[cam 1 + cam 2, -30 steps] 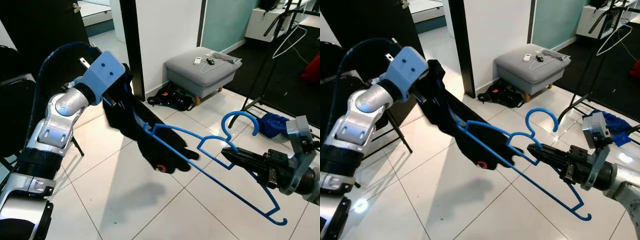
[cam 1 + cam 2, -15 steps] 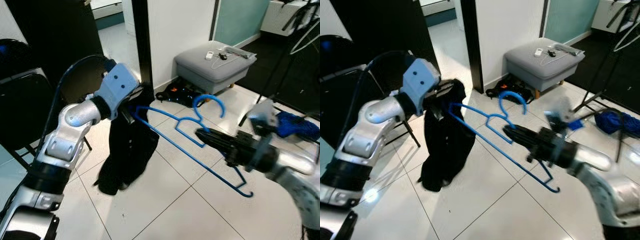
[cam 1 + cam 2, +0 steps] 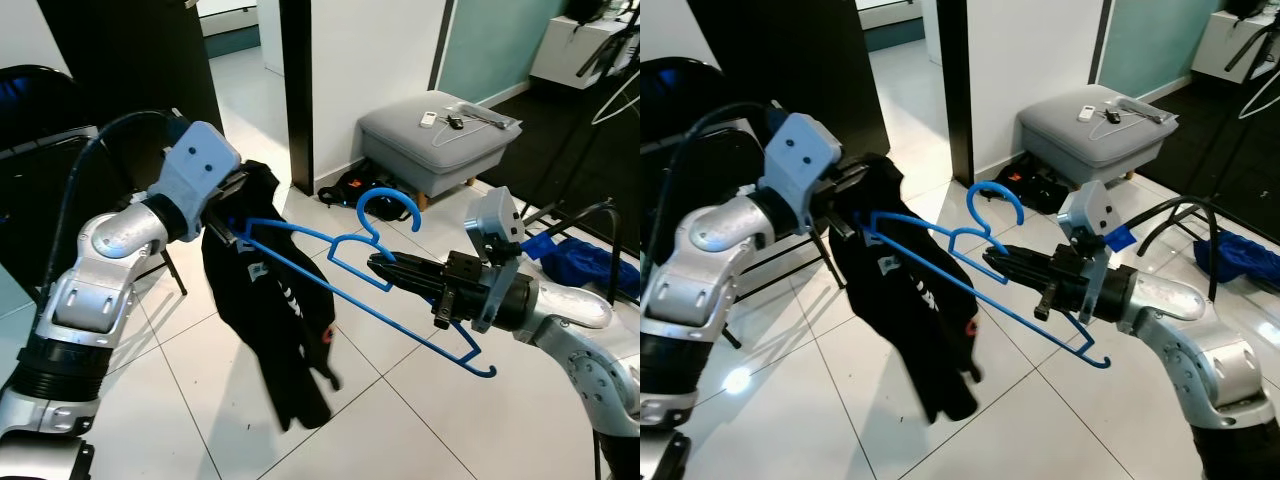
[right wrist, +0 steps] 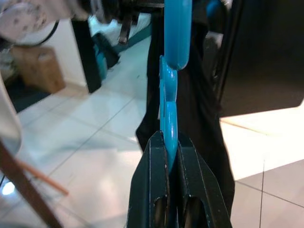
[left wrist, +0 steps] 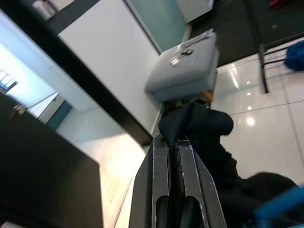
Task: Hang hanger
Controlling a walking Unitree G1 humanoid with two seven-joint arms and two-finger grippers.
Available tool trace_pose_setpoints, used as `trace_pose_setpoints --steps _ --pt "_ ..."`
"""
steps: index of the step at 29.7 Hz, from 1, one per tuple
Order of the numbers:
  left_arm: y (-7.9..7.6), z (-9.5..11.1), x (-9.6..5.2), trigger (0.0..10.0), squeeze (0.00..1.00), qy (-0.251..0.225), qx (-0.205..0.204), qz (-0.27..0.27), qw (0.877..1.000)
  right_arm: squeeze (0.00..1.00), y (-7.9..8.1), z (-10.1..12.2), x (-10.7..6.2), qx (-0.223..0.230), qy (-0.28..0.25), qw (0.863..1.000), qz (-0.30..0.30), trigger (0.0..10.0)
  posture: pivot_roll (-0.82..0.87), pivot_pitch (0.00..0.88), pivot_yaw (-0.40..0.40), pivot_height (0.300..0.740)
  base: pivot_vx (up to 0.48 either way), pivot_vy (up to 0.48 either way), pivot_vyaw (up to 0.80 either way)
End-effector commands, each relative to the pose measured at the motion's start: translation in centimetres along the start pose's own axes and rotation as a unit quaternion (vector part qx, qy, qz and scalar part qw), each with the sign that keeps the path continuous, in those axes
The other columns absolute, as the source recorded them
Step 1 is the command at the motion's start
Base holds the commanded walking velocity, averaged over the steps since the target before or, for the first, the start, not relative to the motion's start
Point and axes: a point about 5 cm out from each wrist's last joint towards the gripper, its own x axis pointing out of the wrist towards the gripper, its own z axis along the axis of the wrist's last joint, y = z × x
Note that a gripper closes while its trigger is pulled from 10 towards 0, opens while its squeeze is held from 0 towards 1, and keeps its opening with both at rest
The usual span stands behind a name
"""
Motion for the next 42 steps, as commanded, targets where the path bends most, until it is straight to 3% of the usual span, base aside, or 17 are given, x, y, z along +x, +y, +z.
trace_pose_setpoints --steps 1,15,23,32,42 --pt "0.8 0.2 -0.6 10.0 0.00 0.005 0.014 0.010 1.000 0.00 0.2 0.4 -0.4 -0.002 0.006 1.000 0.021 10.0 -0.08 0.062 0.010 0.740 0.000 0.000 0.00" --pt "2.0 0.3 -2.3 10.0 0.00 0.007 0.036 -0.027 0.999 0.00 -0.9 3.4 -3.0 -0.012 -0.029 0.999 0.040 10.0 -0.08 0.058 0.007 0.740 0.000 0.000 0.00" --pt "2.2 1.4 -3.0 10.0 0.00 -0.016 0.052 -0.064 0.996 0.00 -1.6 3.6 -4.0 -0.021 -0.013 0.999 0.042 10.0 -0.07 0.055 -0.004 0.740 0.000 0.000 0.00" --pt "1.1 1.7 -3.3 10.0 0.00 -0.029 0.040 -0.103 0.993 0.00 -1.9 3.4 -4.0 -0.019 -0.011 0.999 0.037 10.0 -0.07 0.052 -0.003 0.740 0.000 0.000 0.00" --pt "-1.1 2.5 -2.5 10.0 0.00 -0.056 0.017 -0.133 0.989 0.00 -1.7 3.1 -3.1 -0.015 -0.012 0.998 0.054 10.0 -0.06 0.059 -0.003 0.740 0.000 0.000 0.00"
